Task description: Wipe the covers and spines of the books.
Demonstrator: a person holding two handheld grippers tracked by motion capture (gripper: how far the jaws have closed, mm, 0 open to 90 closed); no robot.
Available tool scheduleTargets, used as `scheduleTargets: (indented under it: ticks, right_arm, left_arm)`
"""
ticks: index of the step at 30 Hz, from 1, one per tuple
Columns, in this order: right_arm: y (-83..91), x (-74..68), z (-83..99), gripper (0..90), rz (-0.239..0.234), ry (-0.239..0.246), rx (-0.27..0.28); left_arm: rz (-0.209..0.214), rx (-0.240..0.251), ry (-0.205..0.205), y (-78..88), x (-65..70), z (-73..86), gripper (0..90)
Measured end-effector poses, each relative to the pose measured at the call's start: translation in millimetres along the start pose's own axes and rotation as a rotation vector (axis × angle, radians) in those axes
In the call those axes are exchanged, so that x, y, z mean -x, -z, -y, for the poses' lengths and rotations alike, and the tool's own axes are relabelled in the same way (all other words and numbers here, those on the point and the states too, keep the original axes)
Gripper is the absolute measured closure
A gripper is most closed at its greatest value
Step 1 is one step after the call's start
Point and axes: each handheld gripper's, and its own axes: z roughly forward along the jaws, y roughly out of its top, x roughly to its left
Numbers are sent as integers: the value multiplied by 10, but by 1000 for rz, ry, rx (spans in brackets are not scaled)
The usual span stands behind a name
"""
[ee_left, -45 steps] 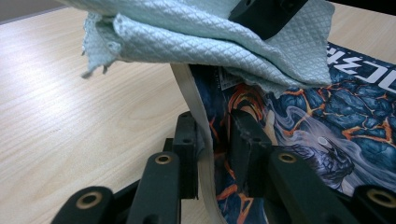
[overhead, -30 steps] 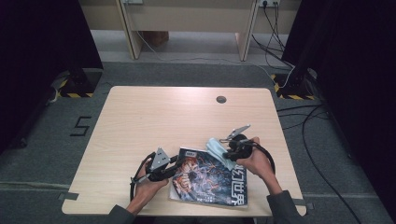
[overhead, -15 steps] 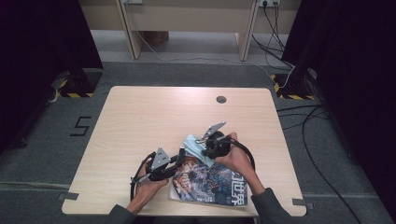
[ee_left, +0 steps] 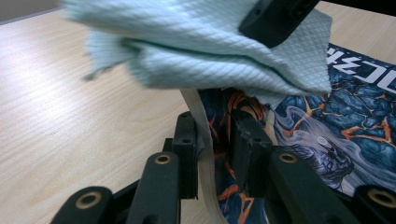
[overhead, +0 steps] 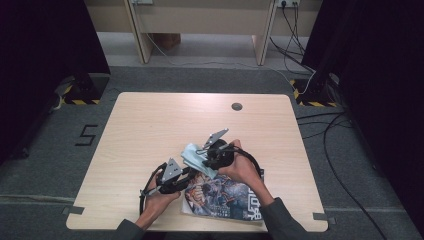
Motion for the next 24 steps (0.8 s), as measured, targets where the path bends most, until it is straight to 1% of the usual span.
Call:
scheduleTargets:
  ticks: [3, 4, 6, 7, 9, 11, 13, 15, 17, 18, 19, 21, 22, 23, 24]
  right_arm:
    - [41, 89, 154, 808, 13, -31, -12]
    - [57, 131, 213, 809, 14, -37, -16]
    - [91, 224, 357, 809, 14, -68, -18]
    - [106, 256, 419, 809, 22, -85, -24]
    - [145, 323, 518, 809, 31, -102, -43]
    - [183, 400, 627, 809, 36, -141, -50]
    - [216, 491, 736, 809, 49, -166, -59]
    - [243, 565, 800, 809, 59, -198, -62]
    - [258, 628, 833, 808, 80, -211, -56]
    - [266, 647, 839, 809, 90, -229, -58]
    - [264, 657, 837, 808, 86, -225, -54]
    - [246, 651, 800, 810, 100, -214, -47]
    - [237, 637, 780, 810, 102, -215, -47]
    - [221, 619, 743, 810, 103, -198, -43]
    - [213, 605, 717, 810, 99, -195, -40]
  left_arm:
    - [0, 2, 2, -2, 0, 0, 725]
    - [-1, 1, 2, -3, 2, -1, 725]
    - [-3, 2, 2, -7, 3, -1, 725]
    - [-3, 3, 3, -8, 2, -1, 725]
    - [-1, 7, 2, -5, 0, -3, 725]
    - [-2, 5, 1, -1, 3, -6, 725]
    - [-2, 6, 0, -2, 2, -7, 725]
    - [-1, 6, 0, -2, -1, -6, 724]
    - [-2, 6, -3, 3, 3, -13, 725]
    - [-1, 6, -4, 4, 4, -15, 725]
    - [-1, 6, -5, 2, 1, -16, 725]
    - [-2, 6, -2, -4, 0, -11, 724]
    - [-4, 5, -3, -1, 2, -12, 724]
    - [-4, 6, -4, 0, 3, -13, 724]
    - [-3, 6, -4, 2, 5, -15, 724]
